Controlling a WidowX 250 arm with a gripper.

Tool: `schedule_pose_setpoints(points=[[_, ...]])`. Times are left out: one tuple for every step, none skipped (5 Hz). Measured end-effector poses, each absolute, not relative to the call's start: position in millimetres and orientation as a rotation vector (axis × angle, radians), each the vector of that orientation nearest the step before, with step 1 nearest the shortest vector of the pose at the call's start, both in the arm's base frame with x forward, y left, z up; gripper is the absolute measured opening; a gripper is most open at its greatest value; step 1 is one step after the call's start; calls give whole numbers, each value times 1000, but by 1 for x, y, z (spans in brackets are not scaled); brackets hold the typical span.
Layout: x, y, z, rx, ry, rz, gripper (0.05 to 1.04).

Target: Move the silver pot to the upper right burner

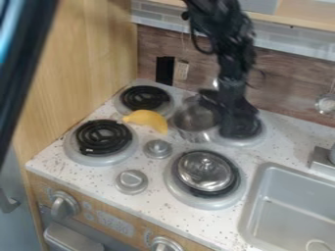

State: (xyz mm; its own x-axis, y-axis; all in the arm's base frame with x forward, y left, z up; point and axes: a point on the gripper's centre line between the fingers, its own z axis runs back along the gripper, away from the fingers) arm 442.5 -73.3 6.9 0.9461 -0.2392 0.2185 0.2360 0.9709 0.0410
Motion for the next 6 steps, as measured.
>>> schedule_pose_setpoints(points=[[456, -76, 5, 10, -256, -253, 55], [464, -80, -6, 22, -255, -273, 55], [477, -90, -16, 31, -258, -329, 55], [498, -100, -18, 20, -269, -362, 55], [518, -106, -16, 19, -280, -387, 55], [530, -112, -17, 31, -288, -410, 55]])
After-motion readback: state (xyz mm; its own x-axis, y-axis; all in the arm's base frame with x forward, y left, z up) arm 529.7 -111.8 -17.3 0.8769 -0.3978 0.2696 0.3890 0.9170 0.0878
